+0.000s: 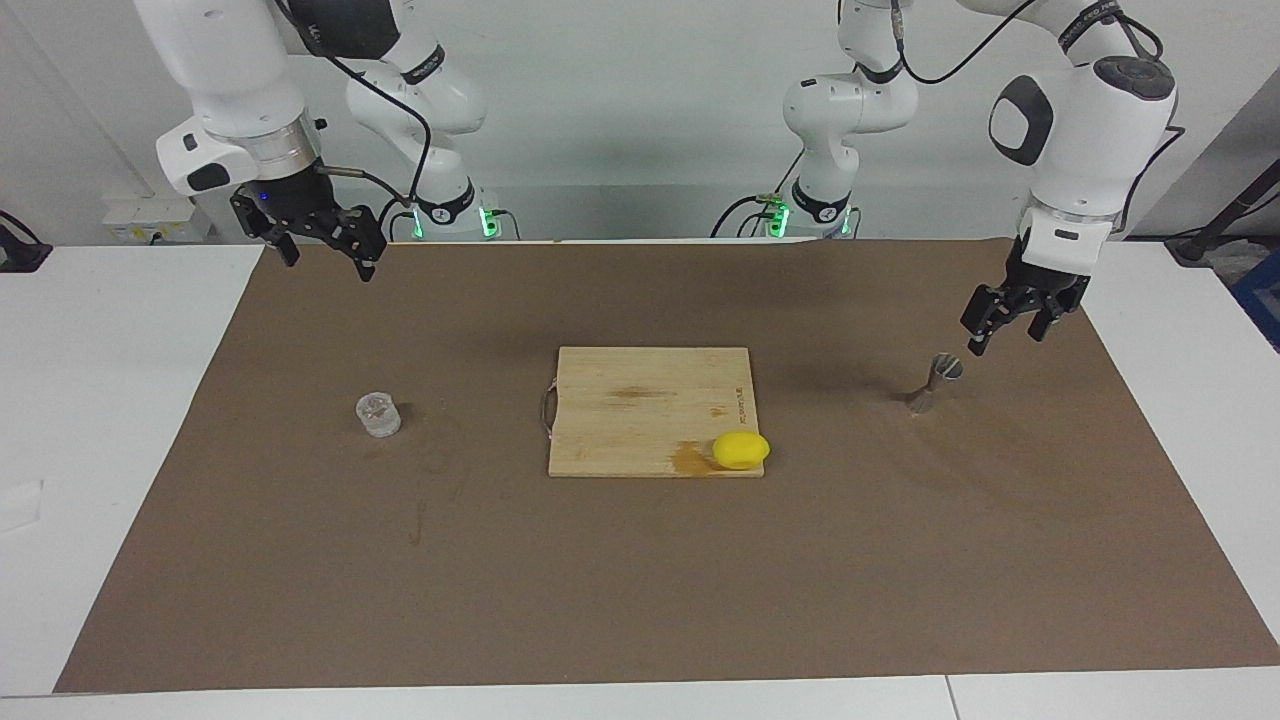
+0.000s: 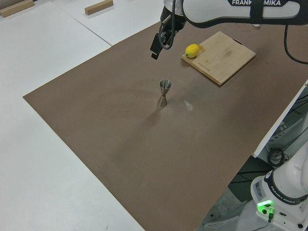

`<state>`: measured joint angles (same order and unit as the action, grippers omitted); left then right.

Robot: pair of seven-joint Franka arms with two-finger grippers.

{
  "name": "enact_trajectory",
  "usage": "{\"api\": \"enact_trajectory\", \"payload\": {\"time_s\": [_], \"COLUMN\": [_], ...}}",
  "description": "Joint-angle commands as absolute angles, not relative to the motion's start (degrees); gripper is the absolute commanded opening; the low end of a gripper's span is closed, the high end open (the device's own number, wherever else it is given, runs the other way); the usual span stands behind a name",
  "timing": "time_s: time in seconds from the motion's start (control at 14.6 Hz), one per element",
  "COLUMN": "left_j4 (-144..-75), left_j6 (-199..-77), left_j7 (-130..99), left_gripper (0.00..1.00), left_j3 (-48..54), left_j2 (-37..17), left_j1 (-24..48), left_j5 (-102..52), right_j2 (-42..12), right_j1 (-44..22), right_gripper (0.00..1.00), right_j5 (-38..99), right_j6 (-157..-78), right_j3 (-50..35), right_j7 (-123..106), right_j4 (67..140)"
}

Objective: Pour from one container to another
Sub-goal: 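Move the left gripper toward the small steel cup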

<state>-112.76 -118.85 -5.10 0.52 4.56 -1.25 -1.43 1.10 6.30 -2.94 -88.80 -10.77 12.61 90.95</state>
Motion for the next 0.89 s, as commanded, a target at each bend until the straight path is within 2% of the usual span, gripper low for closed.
{"api": "enact_trajectory", "payload": {"time_s": [0.0,0.27,0.55,0.82], "left_j4": [-113.12,-113.29,-113.2,-113.38], "left_j6": [-117.6,-117.16,-116.28,-108.65], "left_j7": [8.38,26.59,48.1,76.85], "left_gripper": [1.0,1.0,1.0,1.0], "left_j3": [0.26,0.26,0.26,0.26], "left_j2": [5.63,4.58,1.15,-0.53], "left_j1": [-3.77,-5.7,-9.31,-14.75], "left_j5": [-8.07,-16.67,-26.78,-39.71], "right_j2": [1.23,0.26,-0.26,0.44], "right_j1": [6.68,5.89,5.89,5.89], "right_gripper": [1.0,1.0,0.99,0.99], "right_j5": [-1.49,-1.76,-1.41,-1.14], "right_j6": [-89.38,-89.39,-88.77,-88.59], "right_j3": [-11.07,-11.25,-11.25,-11.25], "right_j7": [10.81,10.81,10.81,10.72], "right_j4": [91.58,90.97,91.14,92.2]}}
